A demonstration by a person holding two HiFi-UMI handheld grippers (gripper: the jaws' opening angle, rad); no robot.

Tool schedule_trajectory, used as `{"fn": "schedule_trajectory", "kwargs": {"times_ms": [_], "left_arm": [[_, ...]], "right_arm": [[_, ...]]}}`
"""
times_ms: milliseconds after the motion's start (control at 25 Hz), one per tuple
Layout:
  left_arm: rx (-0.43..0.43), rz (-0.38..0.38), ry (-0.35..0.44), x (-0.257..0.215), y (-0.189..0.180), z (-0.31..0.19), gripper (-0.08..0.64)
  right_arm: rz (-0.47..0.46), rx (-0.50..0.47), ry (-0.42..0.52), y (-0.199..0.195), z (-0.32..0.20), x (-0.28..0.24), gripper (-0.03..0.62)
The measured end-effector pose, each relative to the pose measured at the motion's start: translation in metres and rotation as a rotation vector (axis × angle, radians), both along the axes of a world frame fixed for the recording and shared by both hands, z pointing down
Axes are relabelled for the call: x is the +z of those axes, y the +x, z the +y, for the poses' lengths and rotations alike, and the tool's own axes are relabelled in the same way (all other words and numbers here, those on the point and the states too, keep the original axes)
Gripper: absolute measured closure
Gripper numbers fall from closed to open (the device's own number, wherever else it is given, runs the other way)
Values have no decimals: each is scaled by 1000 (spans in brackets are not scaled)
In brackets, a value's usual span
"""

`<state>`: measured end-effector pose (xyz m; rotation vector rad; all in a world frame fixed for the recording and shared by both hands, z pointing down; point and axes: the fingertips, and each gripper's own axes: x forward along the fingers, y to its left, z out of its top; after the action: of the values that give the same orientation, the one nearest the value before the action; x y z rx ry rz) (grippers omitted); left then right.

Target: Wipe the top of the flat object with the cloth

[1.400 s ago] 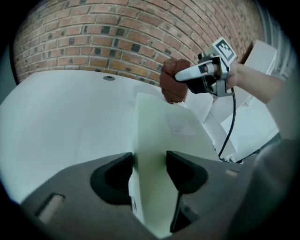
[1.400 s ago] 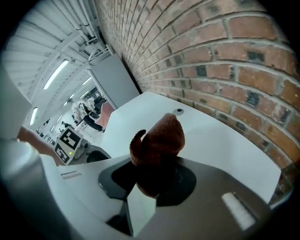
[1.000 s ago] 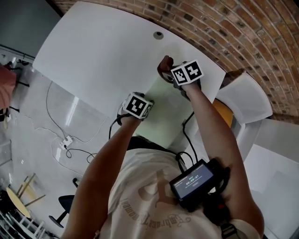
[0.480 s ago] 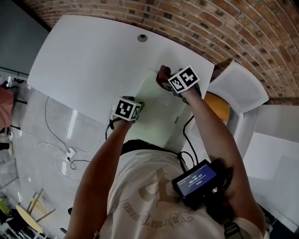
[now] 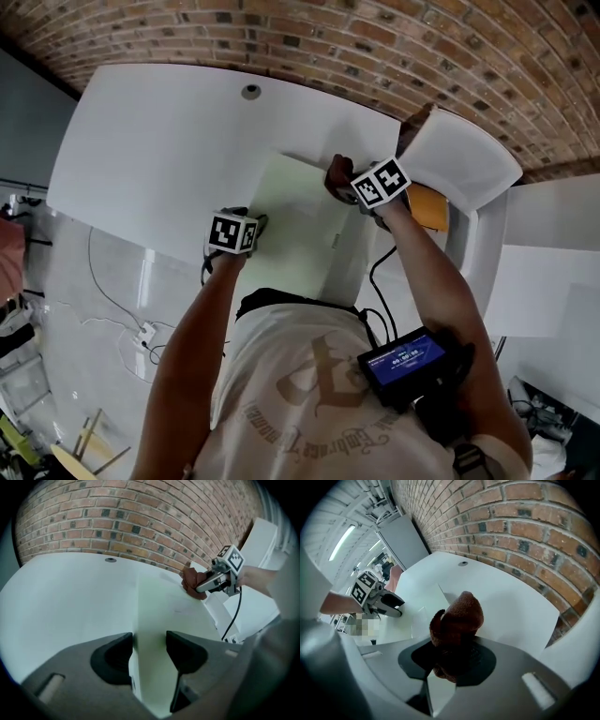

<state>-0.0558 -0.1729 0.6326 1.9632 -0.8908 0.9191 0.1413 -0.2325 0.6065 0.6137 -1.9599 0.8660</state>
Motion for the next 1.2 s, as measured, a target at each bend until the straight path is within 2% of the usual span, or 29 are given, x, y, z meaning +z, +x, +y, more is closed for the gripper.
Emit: {"fn": "schedule_trajectory", "kwargs": {"times_ms": [200,320,440,560,720,840,1000,1200], "left_arm": [[-4,-5,3,-1,2,2,325],[-8,2,14,-1,3,1,325],[-12,10,19,-1,4,1,325],[-11,11,13,-1,6,0,325],[-10,15,-1,-2,7,-1,324],[-17,17,1,-3,6,-2,324],[-19,22,4,-3,5,0,325],[-5,26,4,-2,0,0,324]], "right_arm": [[22,35,-2,28,10,-3,497],[18,20,41,26,8,-16,497],[-29,-22,79,-3,-3,-32,495],[-65,-91,88,-50,-13,-38,495],[-85,-186,76,-118,-20,-38,494],[-64,-244,69,-156,-25,-30,494],[-4,-299,60,-178,-25,-12,494],[29,-320,32,-175,-18,-3,494]]}}
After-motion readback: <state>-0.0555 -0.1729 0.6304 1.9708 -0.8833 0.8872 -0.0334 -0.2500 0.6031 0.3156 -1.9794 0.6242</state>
